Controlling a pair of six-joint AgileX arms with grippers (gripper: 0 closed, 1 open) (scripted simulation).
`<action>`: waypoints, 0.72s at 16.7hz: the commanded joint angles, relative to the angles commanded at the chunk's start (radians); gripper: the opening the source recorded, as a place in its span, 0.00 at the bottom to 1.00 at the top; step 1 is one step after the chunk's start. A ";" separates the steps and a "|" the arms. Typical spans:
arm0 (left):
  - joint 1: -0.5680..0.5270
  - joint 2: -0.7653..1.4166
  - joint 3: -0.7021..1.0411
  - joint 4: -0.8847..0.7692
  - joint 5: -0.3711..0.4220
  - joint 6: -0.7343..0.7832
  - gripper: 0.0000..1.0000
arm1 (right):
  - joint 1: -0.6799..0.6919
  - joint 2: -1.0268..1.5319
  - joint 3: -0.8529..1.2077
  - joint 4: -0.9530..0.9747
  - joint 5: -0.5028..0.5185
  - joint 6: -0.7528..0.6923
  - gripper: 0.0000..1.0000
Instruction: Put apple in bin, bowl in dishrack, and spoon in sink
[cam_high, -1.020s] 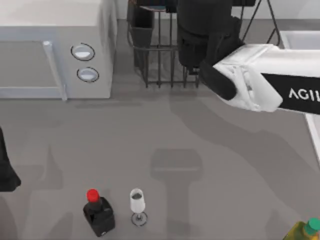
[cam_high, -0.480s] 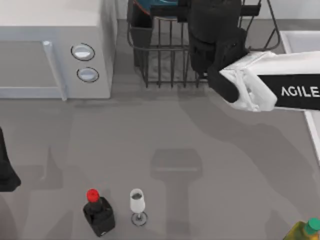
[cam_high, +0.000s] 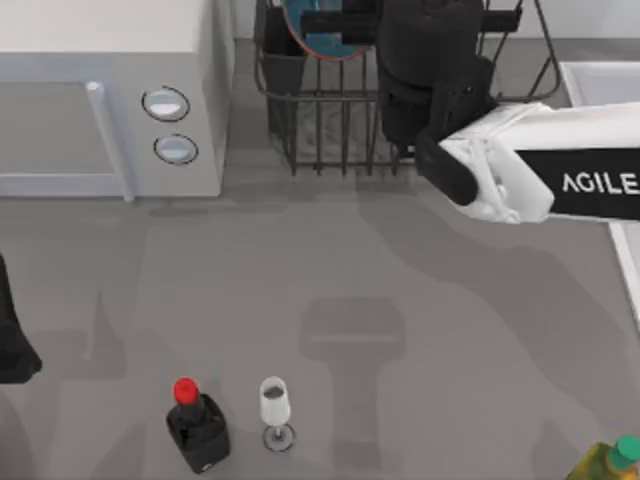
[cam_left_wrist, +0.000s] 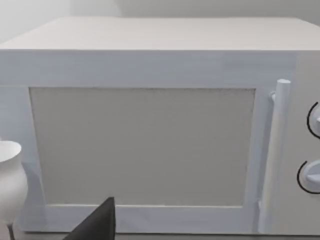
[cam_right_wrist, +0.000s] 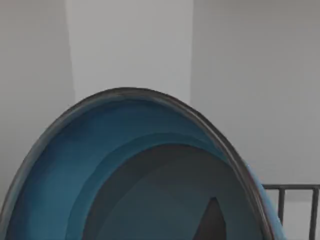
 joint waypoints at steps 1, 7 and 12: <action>0.000 0.000 0.000 0.000 0.000 0.000 1.00 | 0.000 0.000 0.000 0.000 0.000 0.000 0.75; 0.000 0.000 0.000 0.000 0.000 0.000 1.00 | 0.000 0.000 0.000 0.000 0.000 0.000 1.00; 0.000 0.000 0.000 0.000 0.000 0.000 1.00 | 0.000 0.000 0.000 0.000 0.000 0.000 1.00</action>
